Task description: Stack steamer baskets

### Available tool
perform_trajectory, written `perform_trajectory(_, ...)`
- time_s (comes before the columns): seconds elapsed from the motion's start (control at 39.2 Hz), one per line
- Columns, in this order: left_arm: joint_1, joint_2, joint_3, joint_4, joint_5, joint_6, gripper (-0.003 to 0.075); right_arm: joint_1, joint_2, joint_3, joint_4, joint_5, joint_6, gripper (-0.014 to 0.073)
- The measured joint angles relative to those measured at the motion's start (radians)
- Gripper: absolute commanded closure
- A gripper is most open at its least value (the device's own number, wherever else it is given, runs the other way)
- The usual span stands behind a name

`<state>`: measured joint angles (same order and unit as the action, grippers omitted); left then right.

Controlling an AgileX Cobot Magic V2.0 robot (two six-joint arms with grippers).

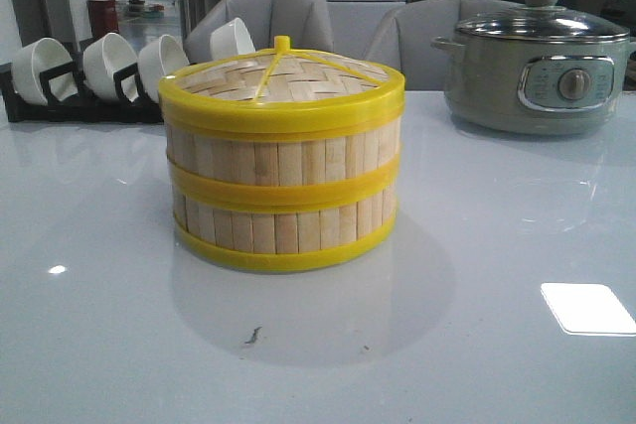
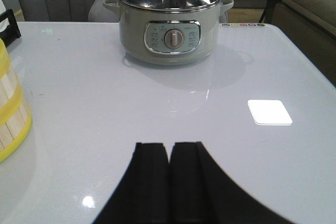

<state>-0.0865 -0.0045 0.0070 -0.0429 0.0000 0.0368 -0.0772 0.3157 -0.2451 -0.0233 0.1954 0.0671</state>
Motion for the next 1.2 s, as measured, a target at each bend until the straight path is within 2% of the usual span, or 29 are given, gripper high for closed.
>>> perform_trajectory(0.31, 0.0, 0.0, 0.0, 0.0, 0.0, 0.0, 0.0634, 0.0, -0.008, 0.038, 0.002, 0.004, 0.0, 0.0538)
perform_trajectory(0.71, 0.0, 0.0, 0.0, 0.0, 0.0, 0.0, 0.0634, 0.0, -0.27, 0.262, 0.012, -0.076, 0.0, 0.0538)
perform_trajectory(1.2, 0.0, 0.0, 0.0, 0.0, 0.0, 0.0, 0.0634, 0.0, -0.326, 0.275, 0.023, -0.058, 0.0, 0.0538)
